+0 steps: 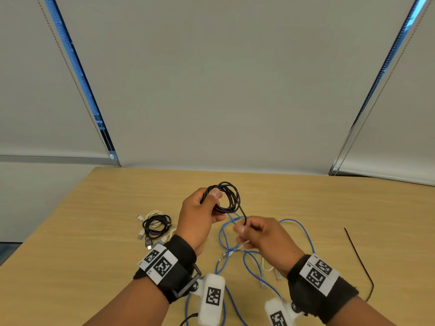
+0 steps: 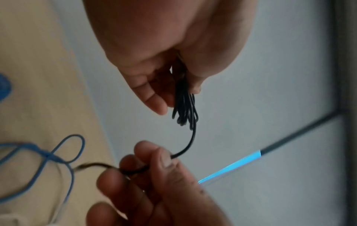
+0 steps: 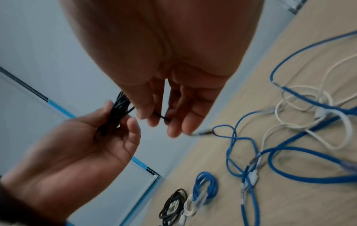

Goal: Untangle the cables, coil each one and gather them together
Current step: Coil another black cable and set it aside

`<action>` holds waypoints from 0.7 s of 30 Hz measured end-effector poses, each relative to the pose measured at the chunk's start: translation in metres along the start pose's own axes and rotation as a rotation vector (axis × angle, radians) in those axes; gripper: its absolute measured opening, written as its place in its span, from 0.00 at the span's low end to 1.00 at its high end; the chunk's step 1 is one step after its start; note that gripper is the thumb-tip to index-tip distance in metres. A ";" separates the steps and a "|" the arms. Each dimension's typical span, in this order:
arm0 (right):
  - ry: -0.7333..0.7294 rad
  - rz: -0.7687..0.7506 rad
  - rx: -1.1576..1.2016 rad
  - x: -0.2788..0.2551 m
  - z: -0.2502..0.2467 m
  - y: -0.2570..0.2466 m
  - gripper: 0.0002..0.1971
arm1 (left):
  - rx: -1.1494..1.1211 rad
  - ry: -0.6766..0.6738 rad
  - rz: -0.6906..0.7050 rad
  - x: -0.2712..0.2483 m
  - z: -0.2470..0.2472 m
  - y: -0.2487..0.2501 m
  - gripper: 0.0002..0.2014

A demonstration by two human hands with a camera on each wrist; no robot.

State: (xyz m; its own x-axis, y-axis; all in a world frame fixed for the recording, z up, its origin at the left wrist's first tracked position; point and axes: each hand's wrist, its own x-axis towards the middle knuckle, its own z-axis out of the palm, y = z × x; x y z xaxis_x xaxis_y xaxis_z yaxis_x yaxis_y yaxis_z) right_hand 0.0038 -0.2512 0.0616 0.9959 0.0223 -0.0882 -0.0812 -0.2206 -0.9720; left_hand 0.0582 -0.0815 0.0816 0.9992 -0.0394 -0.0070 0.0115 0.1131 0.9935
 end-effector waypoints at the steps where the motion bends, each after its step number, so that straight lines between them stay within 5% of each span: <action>1: 0.063 -0.025 0.040 0.002 -0.003 0.000 0.10 | -0.058 -0.030 -0.064 -0.001 -0.001 -0.001 0.11; 6: 0.123 -0.054 0.502 0.004 -0.001 -0.008 0.08 | -0.164 -0.165 -0.233 -0.014 0.003 -0.009 0.11; 10: 0.107 0.060 0.757 0.000 0.002 -0.008 0.08 | -0.101 -0.102 -0.121 -0.013 0.005 -0.011 0.10; 13: 0.260 0.037 0.449 -0.002 0.005 -0.010 0.07 | 0.058 -0.072 -0.004 -0.013 0.004 -0.011 0.08; 16: 0.423 -0.196 0.098 -0.007 0.005 -0.020 0.10 | 0.138 -0.060 0.043 -0.012 0.003 -0.010 0.09; 21: 0.335 -0.597 -0.384 -0.022 0.014 -0.037 0.05 | 0.237 -0.017 0.179 -0.010 0.003 -0.006 0.06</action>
State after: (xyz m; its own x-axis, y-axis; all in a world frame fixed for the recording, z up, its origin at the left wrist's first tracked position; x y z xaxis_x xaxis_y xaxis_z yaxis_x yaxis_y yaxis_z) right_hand -0.0157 -0.2300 0.0970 0.8309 -0.0387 0.5551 0.4305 -0.5874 -0.6853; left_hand 0.0482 -0.0851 0.0763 0.9837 -0.0567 0.1708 -0.1764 -0.1150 0.9776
